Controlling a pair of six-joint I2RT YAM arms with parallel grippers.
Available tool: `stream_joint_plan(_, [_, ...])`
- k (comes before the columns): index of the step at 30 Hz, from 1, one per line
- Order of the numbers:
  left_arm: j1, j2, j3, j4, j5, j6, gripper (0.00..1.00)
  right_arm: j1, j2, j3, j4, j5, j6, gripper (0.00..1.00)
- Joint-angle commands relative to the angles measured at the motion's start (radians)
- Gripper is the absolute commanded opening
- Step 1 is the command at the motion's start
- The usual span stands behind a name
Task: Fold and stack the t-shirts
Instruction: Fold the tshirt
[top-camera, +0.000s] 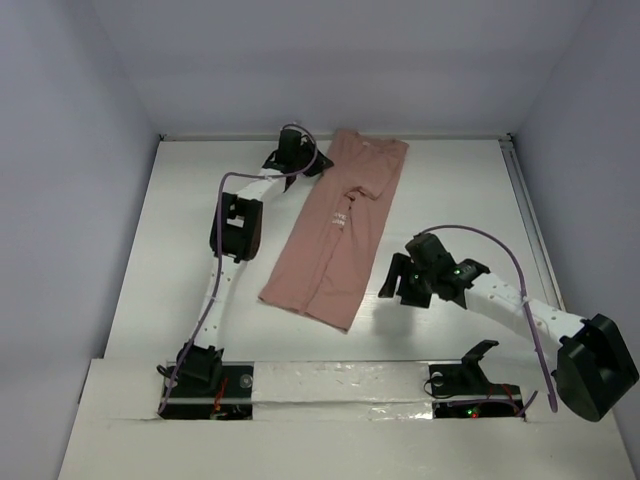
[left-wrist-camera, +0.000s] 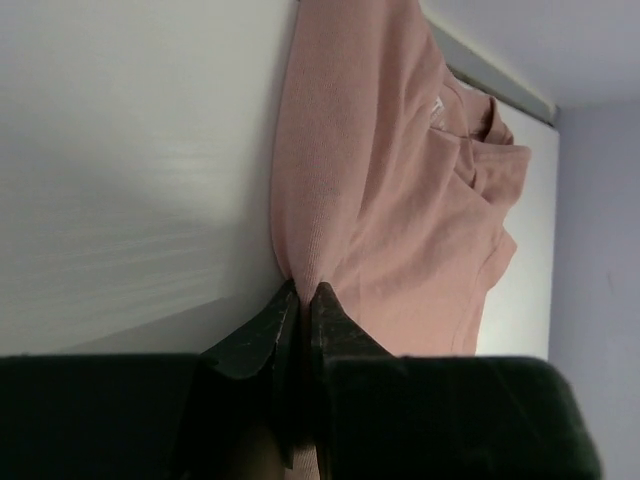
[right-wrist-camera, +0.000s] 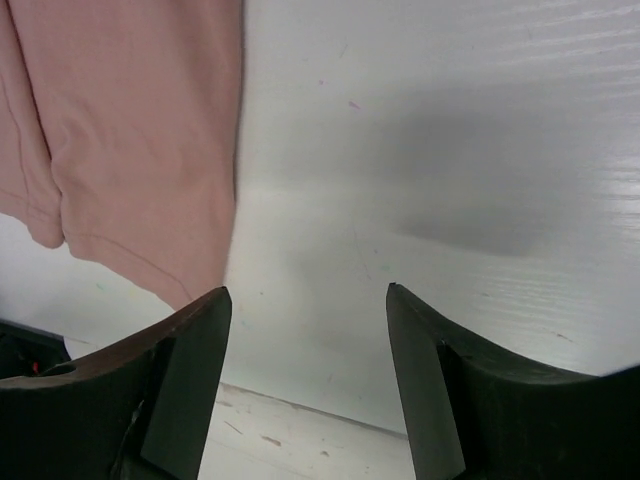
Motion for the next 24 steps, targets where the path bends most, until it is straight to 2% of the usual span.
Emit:
stream_joint_plan(1, [0.086,-0.167,-0.100,0.008,-0.118,0.028,0.00,0.001,0.007,-0.039,0.053,-0.083,-0.013,0.70])
stream_joint_plan(5, [0.109,-0.270,-0.286,0.040,-0.147,0.059,0.00,0.001,0.023,-0.021,0.062,-0.095,-0.029,0.74])
stream_joint_plan(6, [0.118,-0.291,-0.311,0.034,-0.149,0.071,0.18,0.001,0.032,-0.013,0.064,-0.104,-0.039,0.76])
stream_joint_plan(7, [0.118,-0.345,-0.339,-0.001,-0.162,0.112,0.29,0.001,0.056,0.002,0.062,-0.120,-0.050,0.79])
stream_joint_plan(8, [0.118,-0.383,-0.436,-0.009,-0.172,0.134,0.41,0.001,0.067,0.004,0.064,-0.130,-0.053,0.79])
stream_joint_plan(10, [0.118,-0.559,-0.596,-0.006,-0.260,0.184,0.55,0.001,0.082,-0.003,0.093,-0.167,-0.044,0.78])
stream_joint_plan(11, [0.132,-0.619,-0.764,-0.012,-0.287,0.195,0.60,0.001,0.084,-0.024,0.111,-0.176,-0.037,0.78])
stream_joint_plan(12, [0.143,-0.683,-0.846,-0.023,-0.320,0.200,0.66,0.001,0.086,-0.039,0.166,-0.189,-0.024,0.77])
stream_joint_plan(13, [0.152,-0.809,-0.935,-0.032,-0.336,0.204,0.68,0.001,0.090,-0.056,0.198,-0.207,-0.003,0.72])
stream_joint_plan(14, [0.152,-0.866,-1.089,-0.076,-0.348,0.208,0.69,0.001,0.108,-0.073,0.225,-0.210,0.012,0.70])
stream_joint_plan(16, [0.152,-1.027,-1.230,-0.159,-0.344,0.208,0.68,0.001,0.135,-0.117,0.332,-0.256,0.055,0.64])
stream_joint_plan(17, [0.134,-1.072,-1.353,-0.194,-0.338,0.194,0.68,0.001,0.157,-0.131,0.370,-0.271,0.075,0.62])
stream_joint_plan(22, [0.071,-1.334,-1.575,-0.407,-0.264,0.152,0.62,0.022,0.220,-0.190,0.577,-0.307,0.210,0.60])
stream_joint_plan(24, [0.061,-1.386,-1.641,-0.449,-0.255,0.128,0.61,0.050,0.266,-0.197,0.639,-0.319,0.239,0.58])
